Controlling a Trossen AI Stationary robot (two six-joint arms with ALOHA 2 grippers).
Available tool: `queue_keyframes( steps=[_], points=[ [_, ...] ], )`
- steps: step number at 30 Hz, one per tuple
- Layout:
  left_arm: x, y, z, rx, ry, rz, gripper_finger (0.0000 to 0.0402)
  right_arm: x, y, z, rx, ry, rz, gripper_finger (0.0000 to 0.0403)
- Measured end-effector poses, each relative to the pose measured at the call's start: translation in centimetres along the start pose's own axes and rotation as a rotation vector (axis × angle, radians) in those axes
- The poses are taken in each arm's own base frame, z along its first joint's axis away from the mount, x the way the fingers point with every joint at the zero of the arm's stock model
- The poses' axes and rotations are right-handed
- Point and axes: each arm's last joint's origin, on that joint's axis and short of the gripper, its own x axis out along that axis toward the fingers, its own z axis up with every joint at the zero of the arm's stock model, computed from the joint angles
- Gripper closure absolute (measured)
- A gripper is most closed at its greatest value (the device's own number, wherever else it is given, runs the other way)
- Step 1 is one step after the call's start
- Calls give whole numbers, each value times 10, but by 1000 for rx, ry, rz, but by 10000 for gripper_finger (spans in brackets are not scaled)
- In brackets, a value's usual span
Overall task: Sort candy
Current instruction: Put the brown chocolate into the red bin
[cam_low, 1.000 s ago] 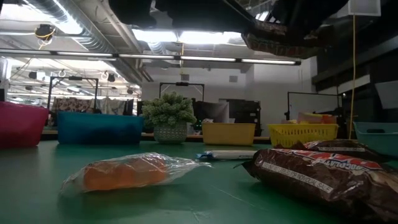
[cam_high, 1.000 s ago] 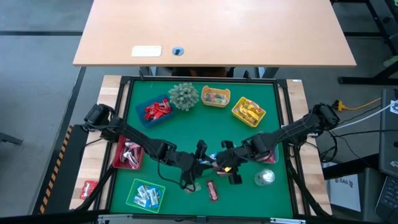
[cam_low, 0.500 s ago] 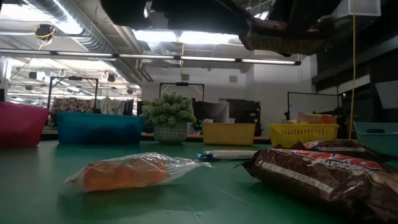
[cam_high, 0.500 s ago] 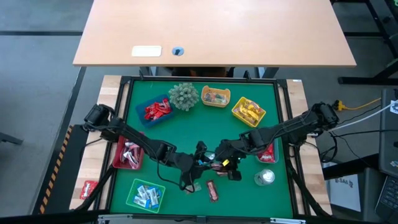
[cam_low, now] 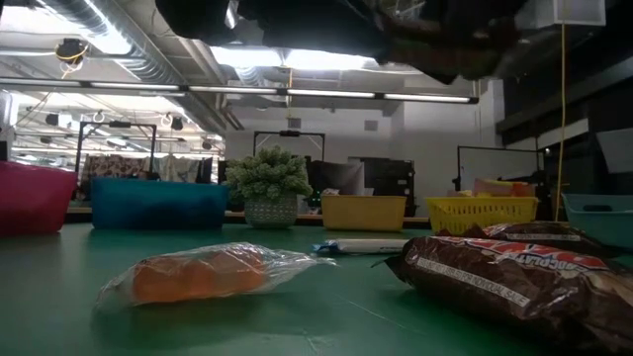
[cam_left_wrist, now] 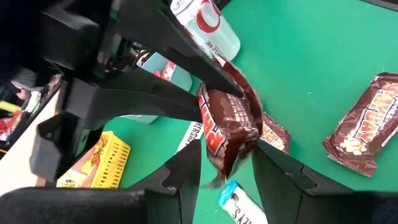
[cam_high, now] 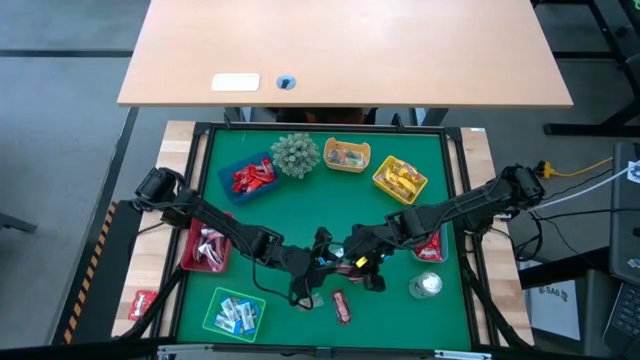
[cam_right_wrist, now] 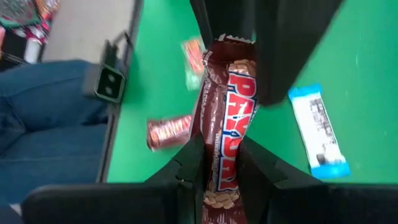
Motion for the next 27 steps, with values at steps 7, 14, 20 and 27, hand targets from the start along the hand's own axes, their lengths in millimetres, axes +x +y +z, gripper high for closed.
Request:
queue_keyframes(
  steps=[7, 14, 20, 27],
  points=[
    [0, 1, 2, -9, -20, 12, 272, 0, -1, 5, -10, -63, -51, 331],
    [0, 1, 2, -12, -26, 15, 282, 0, -1, 5, -9, -67, -59, 331],
    [0, 1, 2, -13, -25, 16, 324, 0, -1, 5, -8, -65, -59, 331],
    [0, 2, 2, -13, -24, 16, 339, 0, -1, 4, -9, -65, -57, 331]
  ],
)
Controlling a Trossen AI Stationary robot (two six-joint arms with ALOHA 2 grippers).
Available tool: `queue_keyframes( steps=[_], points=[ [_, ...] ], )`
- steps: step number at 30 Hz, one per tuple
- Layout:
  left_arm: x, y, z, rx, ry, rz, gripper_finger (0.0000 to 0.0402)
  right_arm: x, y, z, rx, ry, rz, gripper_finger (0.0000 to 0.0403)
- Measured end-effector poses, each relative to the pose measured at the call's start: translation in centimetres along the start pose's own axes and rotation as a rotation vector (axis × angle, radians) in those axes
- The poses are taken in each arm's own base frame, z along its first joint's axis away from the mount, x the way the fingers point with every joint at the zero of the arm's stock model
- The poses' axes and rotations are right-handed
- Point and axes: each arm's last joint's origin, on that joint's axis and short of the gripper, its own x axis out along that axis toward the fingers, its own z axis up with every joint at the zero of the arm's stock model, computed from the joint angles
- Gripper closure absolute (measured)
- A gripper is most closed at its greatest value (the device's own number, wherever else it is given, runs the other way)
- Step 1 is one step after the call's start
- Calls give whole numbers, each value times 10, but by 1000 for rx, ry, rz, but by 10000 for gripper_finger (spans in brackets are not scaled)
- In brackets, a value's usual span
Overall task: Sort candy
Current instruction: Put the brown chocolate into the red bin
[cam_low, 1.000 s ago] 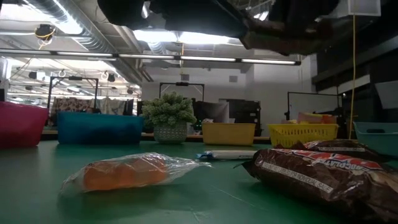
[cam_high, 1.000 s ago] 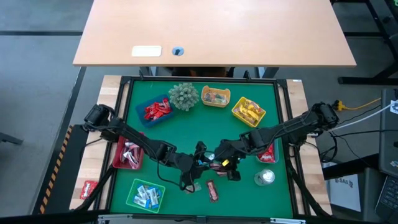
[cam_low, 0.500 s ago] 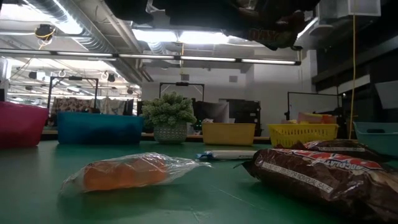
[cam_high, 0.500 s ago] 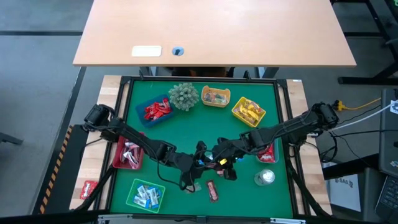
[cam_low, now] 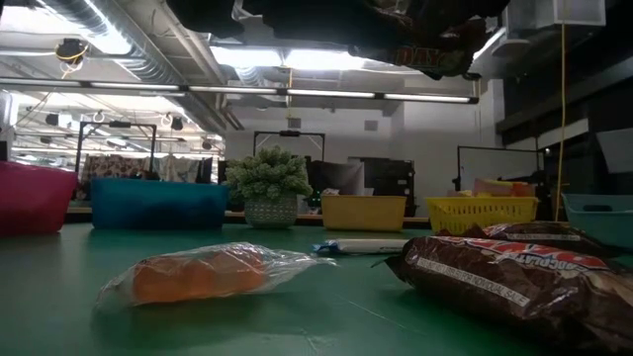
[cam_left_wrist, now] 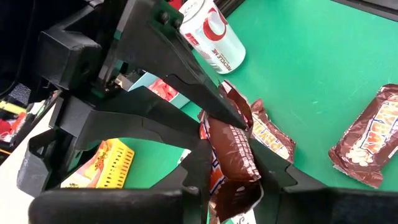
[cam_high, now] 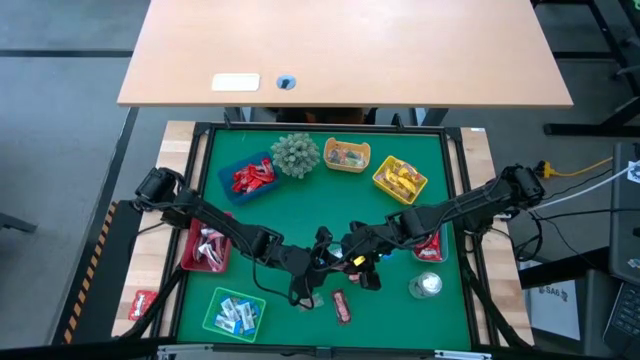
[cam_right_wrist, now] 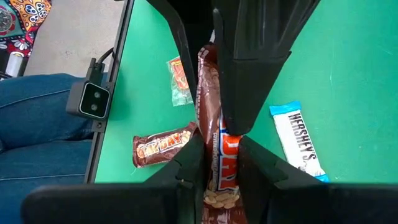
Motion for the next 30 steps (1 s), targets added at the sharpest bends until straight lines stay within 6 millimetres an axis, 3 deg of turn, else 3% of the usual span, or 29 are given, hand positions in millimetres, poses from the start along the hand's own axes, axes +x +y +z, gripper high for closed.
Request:
queue_keyframes(
  steps=[4, 11, 16, 24, 30],
  points=[
    [0, 0, 0, 0, 1, 0, 336, 0, 0, 0, 28, 1, 0, 311],
    [0, -1, 0, -9, 4, -1, 336, 0, -2, 0, 47, 6, -12, 234],
    [-6, -1, 3, -158, 34, 64, 336, -9, -12, 5, 90, 81, 50, 210],
    [-43, 3, 15, -525, 59, 87, 336, -37, -21, 24, -39, 98, -35, 208],
    [-100, 13, 17, -848, 148, 84, 335, -33, -27, 19, -135, 112, -139, 207]
  ],
)
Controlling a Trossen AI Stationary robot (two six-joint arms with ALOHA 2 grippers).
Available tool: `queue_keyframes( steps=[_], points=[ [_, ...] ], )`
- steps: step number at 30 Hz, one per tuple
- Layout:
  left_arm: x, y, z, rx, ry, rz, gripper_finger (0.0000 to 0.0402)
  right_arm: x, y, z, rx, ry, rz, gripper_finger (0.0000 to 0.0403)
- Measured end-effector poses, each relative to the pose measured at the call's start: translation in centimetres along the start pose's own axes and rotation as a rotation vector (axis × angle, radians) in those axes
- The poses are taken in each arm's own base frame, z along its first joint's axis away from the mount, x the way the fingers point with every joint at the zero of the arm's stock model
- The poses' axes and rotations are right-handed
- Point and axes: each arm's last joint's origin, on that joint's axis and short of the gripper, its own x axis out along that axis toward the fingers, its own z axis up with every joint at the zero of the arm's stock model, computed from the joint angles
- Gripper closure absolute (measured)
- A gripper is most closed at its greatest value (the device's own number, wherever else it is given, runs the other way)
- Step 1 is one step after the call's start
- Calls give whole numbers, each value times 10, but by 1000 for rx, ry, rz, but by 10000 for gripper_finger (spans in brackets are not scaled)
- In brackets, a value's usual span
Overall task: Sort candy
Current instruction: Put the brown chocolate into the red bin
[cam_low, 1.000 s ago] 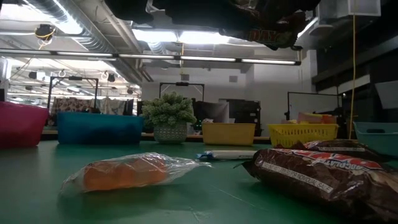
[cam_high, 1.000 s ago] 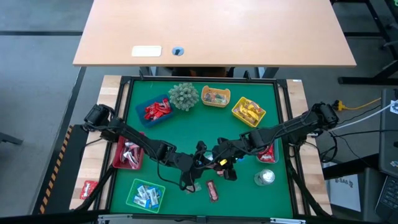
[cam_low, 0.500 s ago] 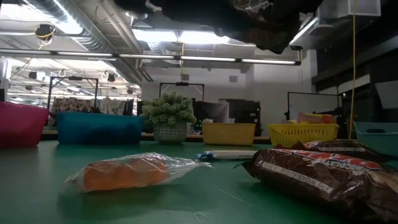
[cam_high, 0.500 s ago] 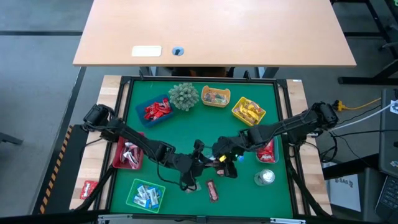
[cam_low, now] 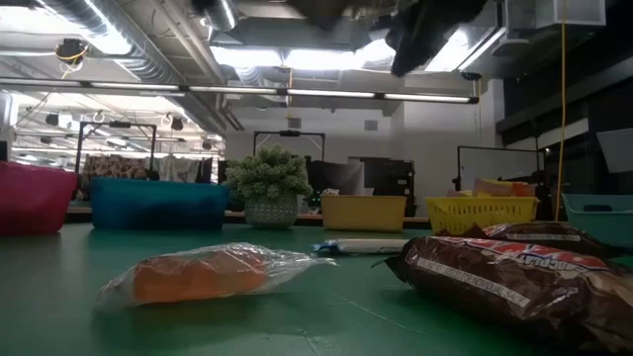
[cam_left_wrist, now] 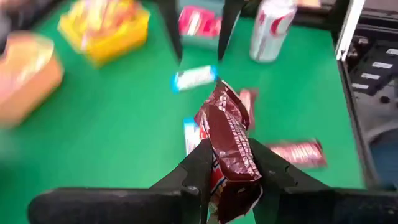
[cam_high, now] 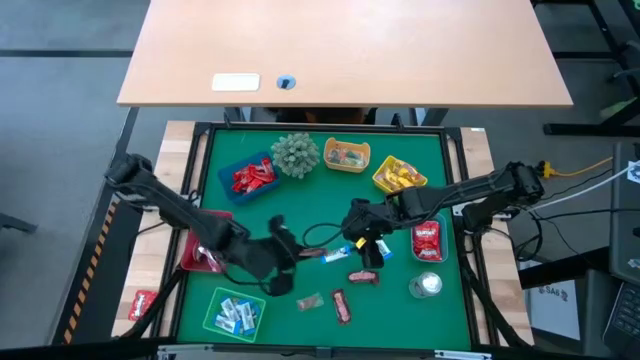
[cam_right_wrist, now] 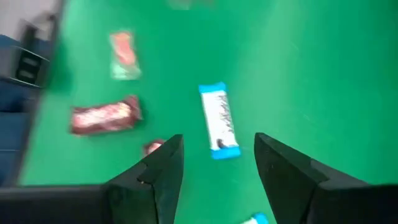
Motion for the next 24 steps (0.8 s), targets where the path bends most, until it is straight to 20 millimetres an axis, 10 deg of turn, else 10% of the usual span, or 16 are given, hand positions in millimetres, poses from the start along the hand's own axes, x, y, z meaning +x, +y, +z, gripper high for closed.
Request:
queue_keyframes(
  steps=[12, 24],
  points=[
    [-105, 42, -38, -421, 593, 70, 335, 27, -6, -25, 0, 56, -82, 207],
    [-134, 62, -62, -555, 915, 425, 335, 49, -9, -32, -6, -100, -66, 207]
  ],
)
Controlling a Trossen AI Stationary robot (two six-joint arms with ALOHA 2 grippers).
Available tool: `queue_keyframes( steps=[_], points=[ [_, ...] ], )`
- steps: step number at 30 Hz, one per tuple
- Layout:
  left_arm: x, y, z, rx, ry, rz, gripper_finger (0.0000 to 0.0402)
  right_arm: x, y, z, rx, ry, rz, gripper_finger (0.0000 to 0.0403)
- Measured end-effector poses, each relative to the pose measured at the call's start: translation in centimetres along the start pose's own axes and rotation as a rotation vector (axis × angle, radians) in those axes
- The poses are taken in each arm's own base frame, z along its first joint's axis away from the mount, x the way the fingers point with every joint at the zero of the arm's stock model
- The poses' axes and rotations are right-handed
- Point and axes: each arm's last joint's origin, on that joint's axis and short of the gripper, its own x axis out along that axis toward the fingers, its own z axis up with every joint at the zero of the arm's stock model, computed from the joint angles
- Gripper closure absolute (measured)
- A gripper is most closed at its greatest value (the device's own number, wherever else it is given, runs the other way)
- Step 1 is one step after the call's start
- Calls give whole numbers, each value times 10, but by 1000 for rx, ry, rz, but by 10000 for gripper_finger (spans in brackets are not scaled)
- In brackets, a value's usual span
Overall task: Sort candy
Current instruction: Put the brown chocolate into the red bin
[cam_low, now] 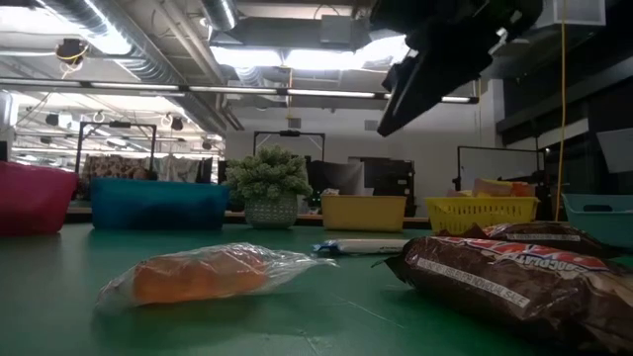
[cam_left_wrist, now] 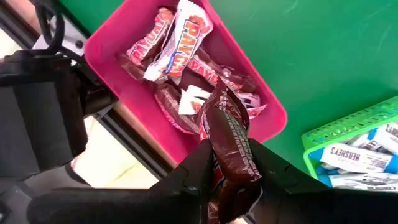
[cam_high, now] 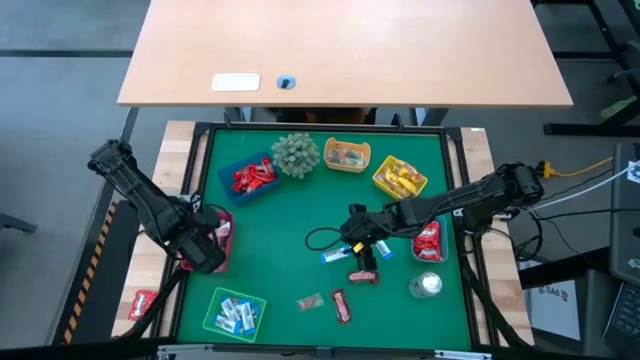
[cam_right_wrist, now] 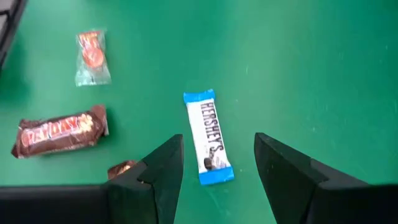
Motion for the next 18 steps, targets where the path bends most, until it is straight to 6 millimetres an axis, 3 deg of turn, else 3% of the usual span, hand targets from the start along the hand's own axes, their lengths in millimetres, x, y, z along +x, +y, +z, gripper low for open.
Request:
queue_keyframes(
  steps=[8, 18],
  points=[
    [0, 1, 1, 2, -26, 20, 328, 0, 0, 1, -1, -9, 2, 207],
    [19, -8, 3, -5, -87, 72, 243, 3, 1, 5, -4, -48, 6, 207]
  ],
)
